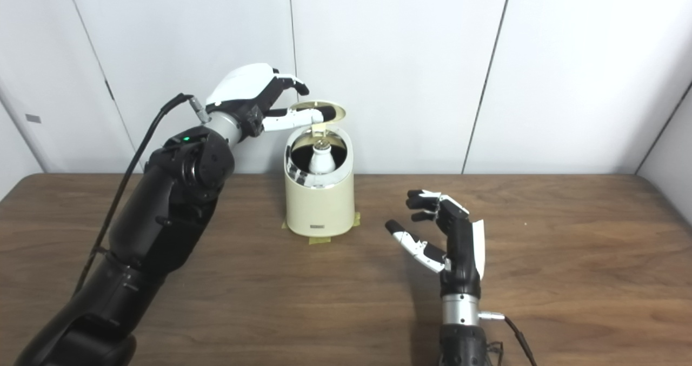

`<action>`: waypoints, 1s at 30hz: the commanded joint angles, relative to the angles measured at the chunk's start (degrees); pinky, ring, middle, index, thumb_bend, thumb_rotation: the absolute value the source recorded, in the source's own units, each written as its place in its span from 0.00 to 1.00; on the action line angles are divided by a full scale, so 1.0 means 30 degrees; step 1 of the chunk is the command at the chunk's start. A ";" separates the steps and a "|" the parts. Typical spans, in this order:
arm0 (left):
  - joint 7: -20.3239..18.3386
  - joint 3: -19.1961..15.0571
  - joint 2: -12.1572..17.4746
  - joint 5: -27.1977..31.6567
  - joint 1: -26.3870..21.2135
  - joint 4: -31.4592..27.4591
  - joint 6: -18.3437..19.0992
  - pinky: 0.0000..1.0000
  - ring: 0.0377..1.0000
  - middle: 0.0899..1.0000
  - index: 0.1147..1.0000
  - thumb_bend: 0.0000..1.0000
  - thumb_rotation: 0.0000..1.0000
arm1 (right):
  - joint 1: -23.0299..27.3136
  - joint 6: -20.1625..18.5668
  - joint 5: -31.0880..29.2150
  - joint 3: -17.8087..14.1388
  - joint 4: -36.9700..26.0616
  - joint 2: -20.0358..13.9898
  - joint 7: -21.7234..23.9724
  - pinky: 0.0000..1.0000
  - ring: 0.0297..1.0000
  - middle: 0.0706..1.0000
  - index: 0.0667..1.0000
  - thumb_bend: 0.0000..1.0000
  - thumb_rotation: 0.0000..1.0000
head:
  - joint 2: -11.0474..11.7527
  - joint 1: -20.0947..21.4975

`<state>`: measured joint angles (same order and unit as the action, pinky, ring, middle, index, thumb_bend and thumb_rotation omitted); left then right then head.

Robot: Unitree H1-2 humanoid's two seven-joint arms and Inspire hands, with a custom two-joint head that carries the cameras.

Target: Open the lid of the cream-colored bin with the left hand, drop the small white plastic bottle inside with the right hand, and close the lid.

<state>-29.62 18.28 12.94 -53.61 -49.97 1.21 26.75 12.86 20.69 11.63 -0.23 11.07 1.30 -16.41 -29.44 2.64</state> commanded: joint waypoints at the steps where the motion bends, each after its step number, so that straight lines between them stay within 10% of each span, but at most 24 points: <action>1: 0.0169 -0.0099 -0.0198 -0.0382 -0.0997 -0.0343 0.0017 1.00 0.96 0.88 0.82 0.86 1.00 | 0.0173 0.0201 0.0227 0.0075 -0.0134 0.0388 -0.0084 0.51 0.60 0.62 0.46 0.48 0.15 | -0.0022 0.0035; 10: -0.1407 -0.0773 -0.1148 -0.1380 -0.0752 -0.0623 0.0048 0.89 1.00 0.97 0.86 0.91 1.00 | 0.0166 0.0012 0.0275 0.0033 -0.0273 0.0507 -0.0043 0.51 0.59 0.61 0.46 0.48 0.15 | -0.0172 0.0134; 22: -0.1699 -0.0553 -0.1239 -0.1455 -0.0993 -0.0419 0.0037 1.00 1.00 0.97 0.85 0.93 1.00 | 0.0252 0.0011 0.0215 -0.0044 -0.0062 0.0550 -0.0003 0.52 0.60 0.61 0.46 0.48 0.15 | -0.0168 0.0146; 27: -0.1796 -0.0525 -0.1271 -0.1734 -0.0572 -0.0781 0.0037 0.72 0.85 0.86 0.85 0.92 1.00 | 0.0241 -0.0112 0.0215 -0.0049 -0.0083 0.0543 0.0043 0.52 0.60 0.61 0.46 0.48 0.15 | -0.0168 0.0146; 30: -0.1393 0.0136 -0.0971 -0.2188 -0.0239 -0.0899 -0.0044 0.98 0.98 0.92 0.82 0.92 1.00 | 0.0261 -0.0102 0.0451 -0.0034 -0.0123 0.0517 -0.0060 0.51 0.59 0.61 0.46 0.48 0.15 | -0.0304 0.0129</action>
<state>-35.72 18.52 9.37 -58.74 -49.01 0.53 26.77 12.87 19.80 12.33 -0.37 11.01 2.38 -16.35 -30.32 2.99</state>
